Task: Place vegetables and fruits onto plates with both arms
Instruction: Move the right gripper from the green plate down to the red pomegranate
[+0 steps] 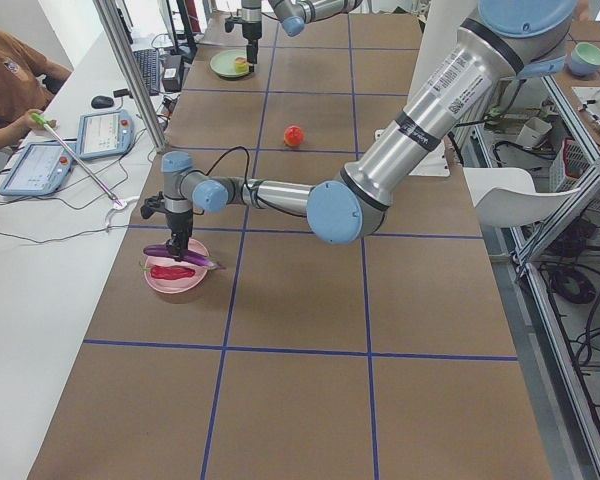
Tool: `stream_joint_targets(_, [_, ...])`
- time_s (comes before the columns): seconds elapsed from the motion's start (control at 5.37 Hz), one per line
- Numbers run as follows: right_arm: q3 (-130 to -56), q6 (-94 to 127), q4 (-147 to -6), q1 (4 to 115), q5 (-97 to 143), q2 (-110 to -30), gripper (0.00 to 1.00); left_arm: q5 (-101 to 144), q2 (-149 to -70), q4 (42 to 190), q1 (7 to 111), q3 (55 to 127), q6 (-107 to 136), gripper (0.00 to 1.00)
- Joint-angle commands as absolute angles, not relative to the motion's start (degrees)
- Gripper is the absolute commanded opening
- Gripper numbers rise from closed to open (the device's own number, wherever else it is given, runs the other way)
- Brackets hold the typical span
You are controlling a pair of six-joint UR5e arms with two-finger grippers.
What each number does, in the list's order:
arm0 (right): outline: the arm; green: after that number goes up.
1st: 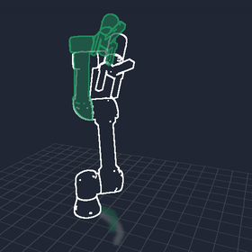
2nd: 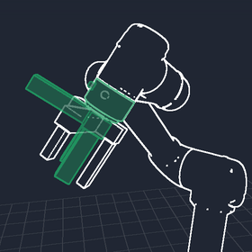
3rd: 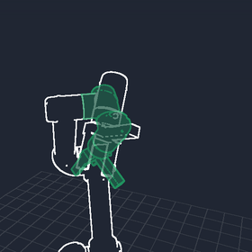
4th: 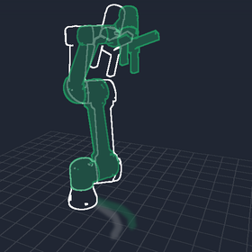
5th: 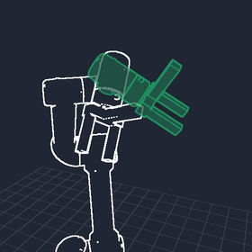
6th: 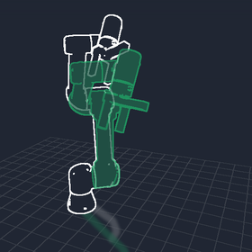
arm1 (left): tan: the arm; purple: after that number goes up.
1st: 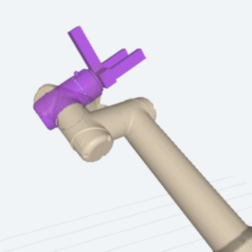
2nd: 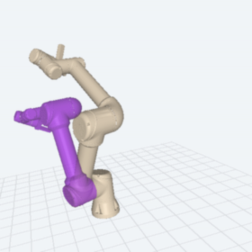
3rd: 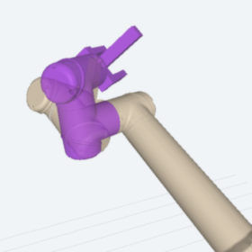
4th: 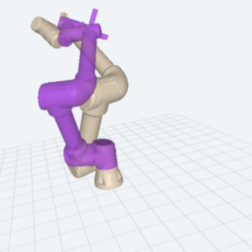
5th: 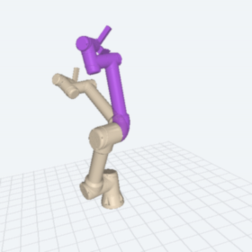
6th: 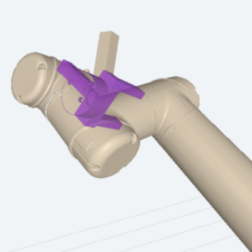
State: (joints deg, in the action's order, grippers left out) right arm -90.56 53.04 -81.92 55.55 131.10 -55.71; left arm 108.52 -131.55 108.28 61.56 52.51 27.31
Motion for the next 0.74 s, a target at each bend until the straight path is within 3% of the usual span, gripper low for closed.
stream_joint_targets(0.0, [-91.3, 56.1, -85.7, 50.1, 129.4, -54.8, 1.00, 108.6, -131.7, 108.2, 62.7, 53.2, 26.1, 1.00])
stream_joint_targets(0.56, [-90.7, 68.5, -86.3, 41.2, 124.8, -49.5, 1.00, 111.5, -132.9, 107.6, 65.0, 54.1, 26.1, 1.00])
